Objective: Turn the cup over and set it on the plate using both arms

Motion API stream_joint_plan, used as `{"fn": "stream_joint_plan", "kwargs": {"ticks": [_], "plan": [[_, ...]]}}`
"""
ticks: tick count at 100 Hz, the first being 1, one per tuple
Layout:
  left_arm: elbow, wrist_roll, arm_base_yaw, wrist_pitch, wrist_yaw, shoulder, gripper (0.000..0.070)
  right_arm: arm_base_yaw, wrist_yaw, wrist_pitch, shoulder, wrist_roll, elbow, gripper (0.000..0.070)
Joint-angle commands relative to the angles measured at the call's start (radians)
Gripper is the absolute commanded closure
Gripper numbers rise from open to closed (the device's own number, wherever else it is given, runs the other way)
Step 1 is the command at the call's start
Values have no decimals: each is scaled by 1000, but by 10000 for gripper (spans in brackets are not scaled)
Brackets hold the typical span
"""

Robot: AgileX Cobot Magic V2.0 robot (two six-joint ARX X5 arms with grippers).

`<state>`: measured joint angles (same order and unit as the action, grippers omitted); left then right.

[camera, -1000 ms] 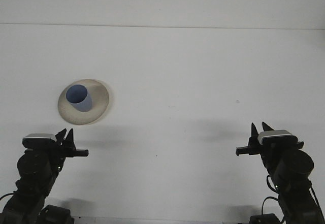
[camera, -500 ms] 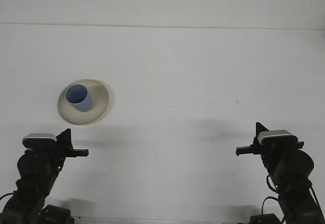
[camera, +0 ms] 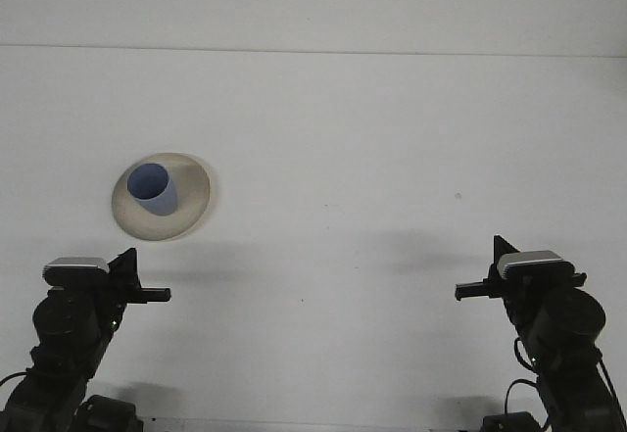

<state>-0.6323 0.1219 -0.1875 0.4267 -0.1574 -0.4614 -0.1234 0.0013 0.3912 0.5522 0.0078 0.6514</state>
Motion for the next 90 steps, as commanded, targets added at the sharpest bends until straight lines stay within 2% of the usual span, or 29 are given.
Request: {"fn": "stream_joint_plan", "kwargs": {"ticks": [1,32,47,61,90], "plan": [[-10,2,-2,-10,-8,-1,694,-2,0,-10,3,14,10,700],[-8,2,0,-29,-8,13,693,-2,0,-10,3,14,10,700],[55,-11,15,-201,-8,63,688,-2,0,-10,3,14,10,700],[179,-73,33,-381,-7,150,688,-2,0,-10,3,14,10,700],[399,-87,125,-428,5,344,688,-2,0,-10,3,14,10,700]]}}
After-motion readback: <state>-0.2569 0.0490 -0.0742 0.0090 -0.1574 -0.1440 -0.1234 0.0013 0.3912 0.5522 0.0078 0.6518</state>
